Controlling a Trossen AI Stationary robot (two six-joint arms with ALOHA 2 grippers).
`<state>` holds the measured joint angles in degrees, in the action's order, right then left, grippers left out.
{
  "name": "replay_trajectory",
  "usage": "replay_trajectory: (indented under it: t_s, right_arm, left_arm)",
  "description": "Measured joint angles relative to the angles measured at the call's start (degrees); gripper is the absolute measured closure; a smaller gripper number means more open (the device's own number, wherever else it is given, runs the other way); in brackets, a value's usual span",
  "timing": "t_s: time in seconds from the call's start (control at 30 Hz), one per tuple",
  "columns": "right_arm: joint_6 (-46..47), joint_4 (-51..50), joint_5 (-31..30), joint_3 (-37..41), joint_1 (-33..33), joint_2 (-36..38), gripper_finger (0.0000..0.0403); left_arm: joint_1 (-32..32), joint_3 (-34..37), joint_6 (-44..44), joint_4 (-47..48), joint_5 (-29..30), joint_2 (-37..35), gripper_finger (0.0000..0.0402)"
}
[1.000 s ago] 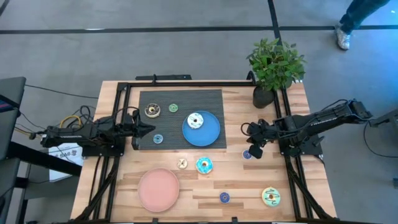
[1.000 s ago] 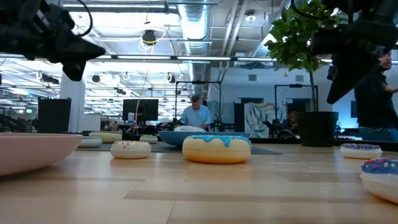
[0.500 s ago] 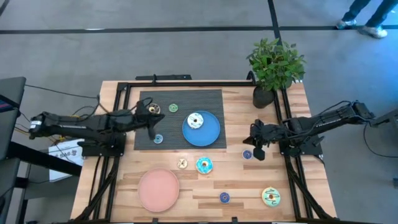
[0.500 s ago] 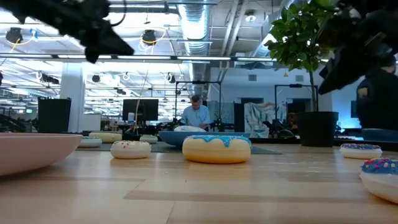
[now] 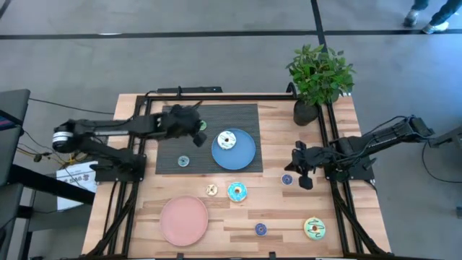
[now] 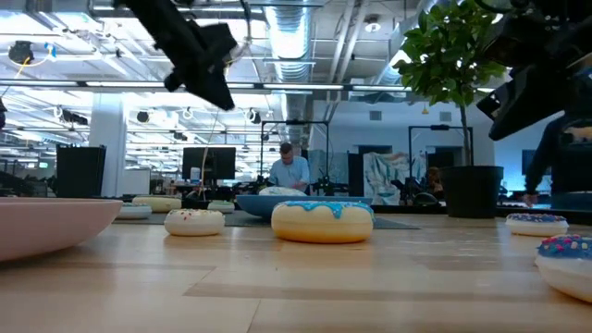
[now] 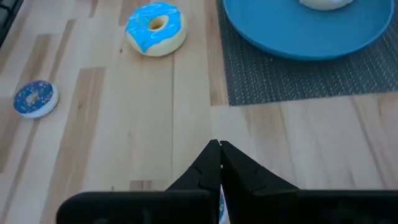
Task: Pick & Place donuts
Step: Put the small green donut on the pink plate
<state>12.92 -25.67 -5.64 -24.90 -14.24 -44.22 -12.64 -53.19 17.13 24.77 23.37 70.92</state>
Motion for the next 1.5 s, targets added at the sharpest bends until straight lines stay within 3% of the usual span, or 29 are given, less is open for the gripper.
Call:
replay_trajectory:
  t_s: [0.2,0.3,0.4,0.63,0.83,1.27,1.5]
  right_arm:
    - [7.2,0.7,-1.4,0.0,0.0,0.0,0.0403]
    - [10.6,0.9,-4.5,0.0,0.0,0.0,0.0403]
    - [14.9,0.9,-7.9,0.0,0.0,0.0,0.0403]
    - [23.4,0.9,-9.8,0.0,0.0,0.0,0.0403]
    - [27.7,1.2,-9.9,0.0,0.0,0.0,0.0403]
    - [28.2,2.2,-11.5,0.0,0.0,0.0,0.0403]
    - [27.6,2.2,-11.6,0.0,0.0,0.0,0.0403]
  left_arm:
    - [-8.5,-8.5,-1.5,7.0,-9.2,10.6,0.0261]
    - [-12.4,-11.3,-1.4,10.3,-15.5,15.7,0.0223]
    - [-15.0,-12.7,0.2,13.4,-18.3,20.5,0.0194]
    - [-18.1,-13.1,-2.4,15.1,-18.3,28.3,0.0168]
    - [-19.7,-13.2,-2.5,12.2,-18.0,30.5,0.0155]
    - [-22.2,-13.2,-5.6,9.0,-18.2,32.0,0.0081]
    - [-21.7,-13.2,-4.6,7.0,-19.3,36.6,0.0072]
